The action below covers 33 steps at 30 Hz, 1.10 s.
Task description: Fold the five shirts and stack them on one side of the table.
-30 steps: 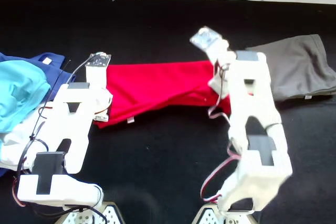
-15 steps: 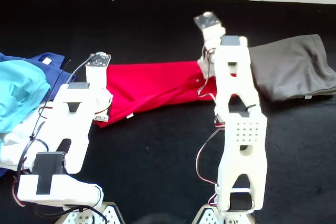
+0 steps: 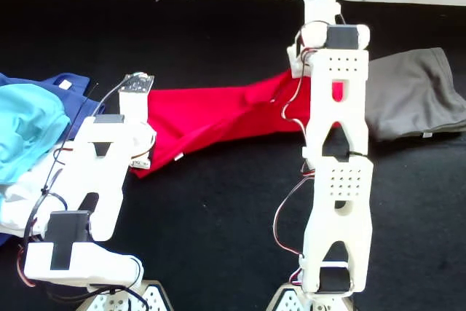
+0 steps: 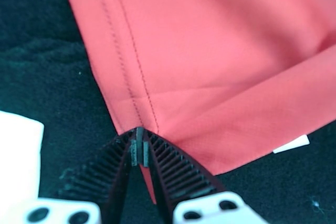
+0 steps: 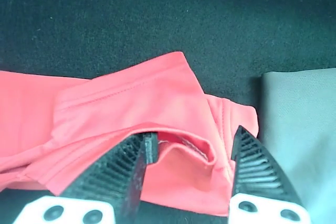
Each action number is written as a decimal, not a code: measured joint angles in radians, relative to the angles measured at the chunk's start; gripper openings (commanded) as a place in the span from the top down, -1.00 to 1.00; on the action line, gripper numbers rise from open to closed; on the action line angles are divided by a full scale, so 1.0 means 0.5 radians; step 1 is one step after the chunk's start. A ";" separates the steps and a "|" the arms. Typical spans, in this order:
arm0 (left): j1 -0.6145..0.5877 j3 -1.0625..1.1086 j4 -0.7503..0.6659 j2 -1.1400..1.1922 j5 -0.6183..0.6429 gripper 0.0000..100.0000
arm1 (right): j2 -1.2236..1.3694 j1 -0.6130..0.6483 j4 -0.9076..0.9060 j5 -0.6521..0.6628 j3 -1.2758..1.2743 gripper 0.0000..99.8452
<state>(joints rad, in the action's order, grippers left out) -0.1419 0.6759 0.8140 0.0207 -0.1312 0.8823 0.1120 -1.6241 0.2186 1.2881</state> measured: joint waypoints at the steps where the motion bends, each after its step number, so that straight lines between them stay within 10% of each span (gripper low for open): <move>1: 0.000 0.000 0.000 0.000 0.000 0.98 | 0.021 0.000 0.000 0.000 0.000 0.54; 29: 0.000 0.000 0.000 0.000 0.000 0.98 | 0.445 0.276 0.117 -0.015 0.233 0.54; 33: 0.000 0.000 0.000 0.000 0.000 0.98 | 0.442 0.252 -0.012 -0.015 0.442 0.83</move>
<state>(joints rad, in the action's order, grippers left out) -0.1419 0.6759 0.8140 0.0207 -0.1312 1.1032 0.2378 -1.6303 0.2110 1.5090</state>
